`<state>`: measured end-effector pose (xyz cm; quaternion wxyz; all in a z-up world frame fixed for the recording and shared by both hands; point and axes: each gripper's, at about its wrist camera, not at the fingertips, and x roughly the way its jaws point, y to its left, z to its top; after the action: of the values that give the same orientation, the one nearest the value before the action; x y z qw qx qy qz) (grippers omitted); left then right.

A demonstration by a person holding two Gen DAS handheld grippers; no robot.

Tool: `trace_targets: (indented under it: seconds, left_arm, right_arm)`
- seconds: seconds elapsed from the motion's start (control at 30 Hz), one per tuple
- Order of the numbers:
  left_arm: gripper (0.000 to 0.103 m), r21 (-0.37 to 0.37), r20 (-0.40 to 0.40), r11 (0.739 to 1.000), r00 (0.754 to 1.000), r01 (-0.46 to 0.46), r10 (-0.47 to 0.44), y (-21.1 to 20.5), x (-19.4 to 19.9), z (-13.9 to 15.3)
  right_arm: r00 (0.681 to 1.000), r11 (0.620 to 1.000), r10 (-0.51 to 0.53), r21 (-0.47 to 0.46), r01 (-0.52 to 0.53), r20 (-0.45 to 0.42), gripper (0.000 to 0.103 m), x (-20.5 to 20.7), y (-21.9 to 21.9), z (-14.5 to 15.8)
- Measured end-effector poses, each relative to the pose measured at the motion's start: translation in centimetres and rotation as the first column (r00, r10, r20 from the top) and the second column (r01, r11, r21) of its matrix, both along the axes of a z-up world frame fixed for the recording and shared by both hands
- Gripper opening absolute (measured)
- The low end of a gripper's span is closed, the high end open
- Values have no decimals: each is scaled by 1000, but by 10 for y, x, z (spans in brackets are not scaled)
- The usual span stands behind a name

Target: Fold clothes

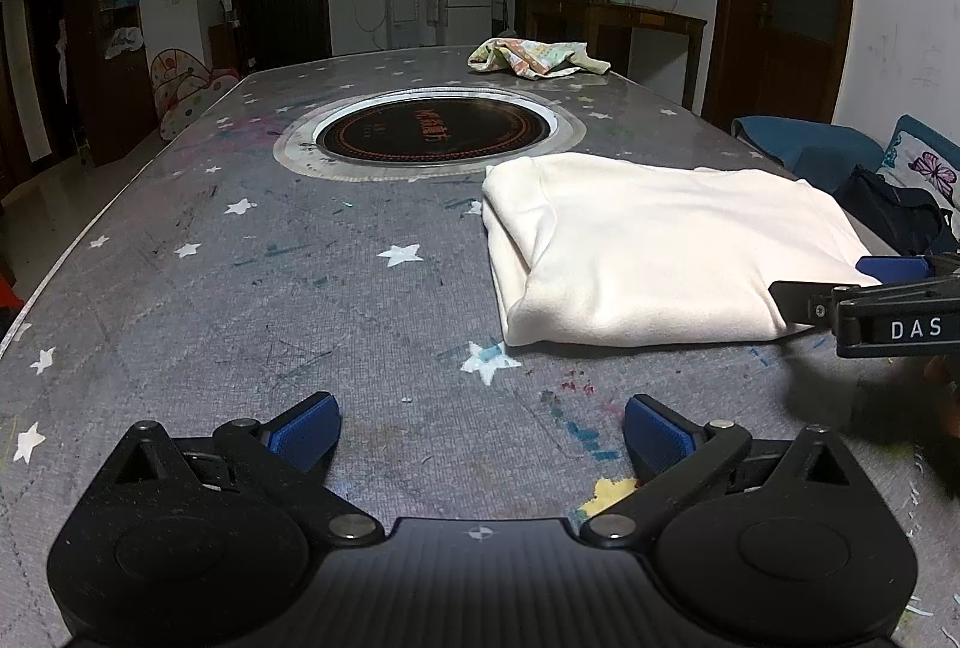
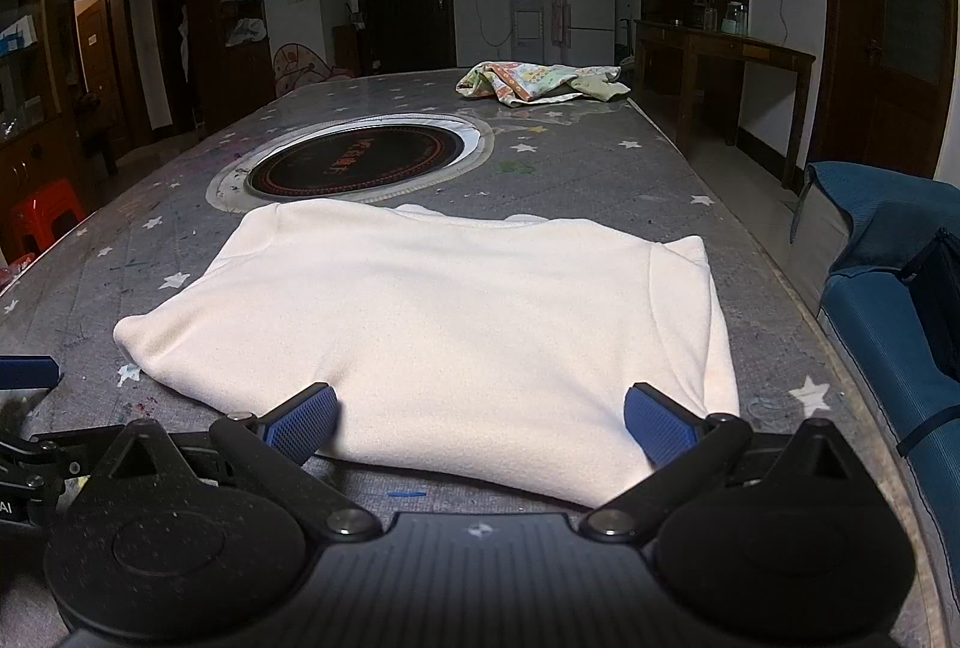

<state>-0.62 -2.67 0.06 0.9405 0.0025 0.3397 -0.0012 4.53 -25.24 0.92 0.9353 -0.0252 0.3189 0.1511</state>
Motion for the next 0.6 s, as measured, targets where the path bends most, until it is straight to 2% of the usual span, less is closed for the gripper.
trace_targets:
  seconds: [0.6]
  left_arm:
    - [103, 12, -3, 1000, 1000, 1, -1, -1, 1, 0]
  right_arm:
    - [1000, 1000, 0, -8, 0, 4, 103, -1, 0, 0]
